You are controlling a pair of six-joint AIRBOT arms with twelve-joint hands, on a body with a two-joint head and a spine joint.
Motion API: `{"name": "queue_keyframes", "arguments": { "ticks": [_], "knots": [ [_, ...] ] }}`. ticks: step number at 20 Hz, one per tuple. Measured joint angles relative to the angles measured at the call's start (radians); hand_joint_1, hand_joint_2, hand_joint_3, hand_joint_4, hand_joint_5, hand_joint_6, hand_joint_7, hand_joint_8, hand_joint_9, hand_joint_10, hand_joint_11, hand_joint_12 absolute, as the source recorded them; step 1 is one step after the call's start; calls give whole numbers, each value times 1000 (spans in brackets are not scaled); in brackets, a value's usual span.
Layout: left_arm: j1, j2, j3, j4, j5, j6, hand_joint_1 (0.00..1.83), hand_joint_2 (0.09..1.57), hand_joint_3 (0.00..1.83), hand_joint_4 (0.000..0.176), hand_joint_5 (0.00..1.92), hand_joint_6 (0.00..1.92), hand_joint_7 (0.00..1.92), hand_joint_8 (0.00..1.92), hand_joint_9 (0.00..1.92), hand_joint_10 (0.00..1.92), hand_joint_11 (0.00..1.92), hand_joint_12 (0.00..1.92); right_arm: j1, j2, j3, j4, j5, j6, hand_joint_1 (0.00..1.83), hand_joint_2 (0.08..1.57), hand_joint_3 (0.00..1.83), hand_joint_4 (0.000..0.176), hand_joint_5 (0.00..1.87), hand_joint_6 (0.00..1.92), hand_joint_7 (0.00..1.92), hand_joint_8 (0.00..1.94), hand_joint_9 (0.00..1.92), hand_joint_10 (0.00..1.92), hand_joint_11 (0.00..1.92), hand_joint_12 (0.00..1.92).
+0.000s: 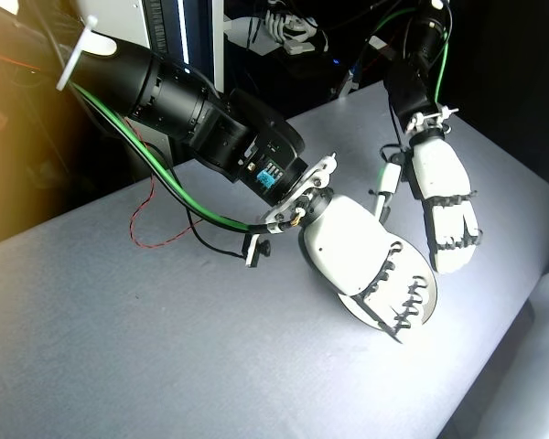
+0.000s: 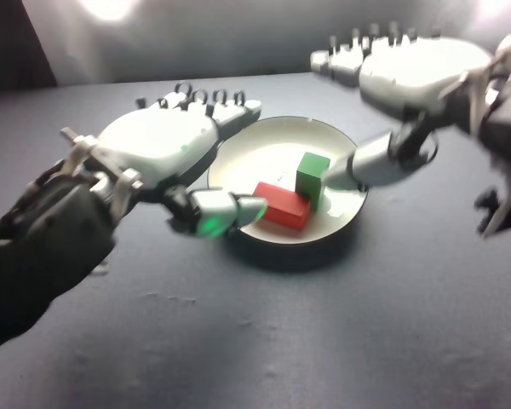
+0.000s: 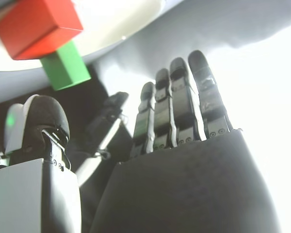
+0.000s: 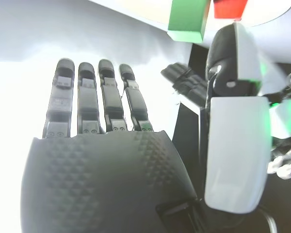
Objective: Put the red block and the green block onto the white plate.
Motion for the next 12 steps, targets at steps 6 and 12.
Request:
{"name": "queue_keyframes", "arguments": {
  "ticks": [6, 12],
  "knots": [
    [111, 218, -209, 349, 38, -236, 428, 1233, 5, 0, 156, 1, 137, 2, 120, 3, 0, 445, 123, 131, 0, -82, -358, 2, 699, 936, 1, 0, 43, 0, 20, 0, 5, 0, 34, 61],
    [106, 399, -294, 1009, 130, -690, 440, 1239, 0, 0, 203, 5, 205, 7, 188, 10, 0, 540, 157, 239, -1, -197, -479, 10, 713, 920, 2, 0, 71, 5, 58, 6, 48, 7, 0, 270]
  ]
}}
